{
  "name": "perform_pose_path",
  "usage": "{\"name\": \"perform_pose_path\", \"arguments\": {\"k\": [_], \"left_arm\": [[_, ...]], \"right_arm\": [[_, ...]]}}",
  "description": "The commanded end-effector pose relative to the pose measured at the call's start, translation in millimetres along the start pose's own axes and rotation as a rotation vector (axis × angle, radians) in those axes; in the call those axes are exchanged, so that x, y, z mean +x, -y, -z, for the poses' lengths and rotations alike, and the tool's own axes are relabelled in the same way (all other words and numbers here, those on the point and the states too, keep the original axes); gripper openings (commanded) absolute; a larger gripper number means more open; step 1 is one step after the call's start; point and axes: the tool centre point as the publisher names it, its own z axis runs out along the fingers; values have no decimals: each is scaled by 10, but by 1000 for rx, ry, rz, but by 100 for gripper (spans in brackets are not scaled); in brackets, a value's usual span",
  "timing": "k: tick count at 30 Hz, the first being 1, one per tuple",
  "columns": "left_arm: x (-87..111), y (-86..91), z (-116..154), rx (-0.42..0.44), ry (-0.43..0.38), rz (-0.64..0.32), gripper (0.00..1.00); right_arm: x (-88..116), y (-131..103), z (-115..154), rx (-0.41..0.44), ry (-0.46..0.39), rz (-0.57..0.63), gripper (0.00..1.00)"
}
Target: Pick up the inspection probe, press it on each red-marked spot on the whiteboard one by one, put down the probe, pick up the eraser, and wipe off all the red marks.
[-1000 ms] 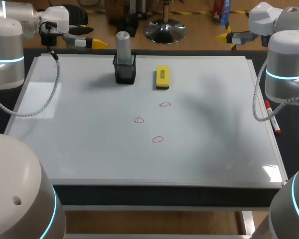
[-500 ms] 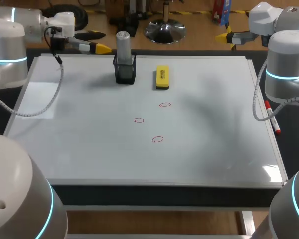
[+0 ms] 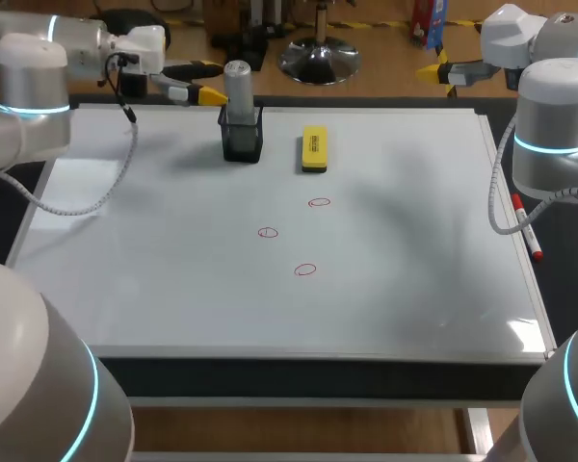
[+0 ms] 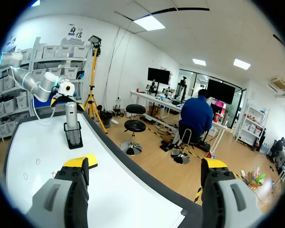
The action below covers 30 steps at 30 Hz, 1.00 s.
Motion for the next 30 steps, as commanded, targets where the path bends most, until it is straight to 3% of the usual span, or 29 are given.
{"name": "perform_pose_path", "arguments": {"k": [1, 11, 15, 30], "left_arm": [[-110, -45, -8, 17, -71, -13, 100], [-259, -10, -48, 87, -90, -60, 100], [-283, 10, -88, 86, -34, -23, 100], [-283, 10, -88, 86, -34, -23, 100]], "right_arm": [[-1, 0, 0, 0, 0, 0, 100], [-1, 0, 0, 0, 0, 0, 100], [-1, 0, 0, 0, 0, 0, 100], [-1, 0, 0, 0, 0, 0, 100]]}}
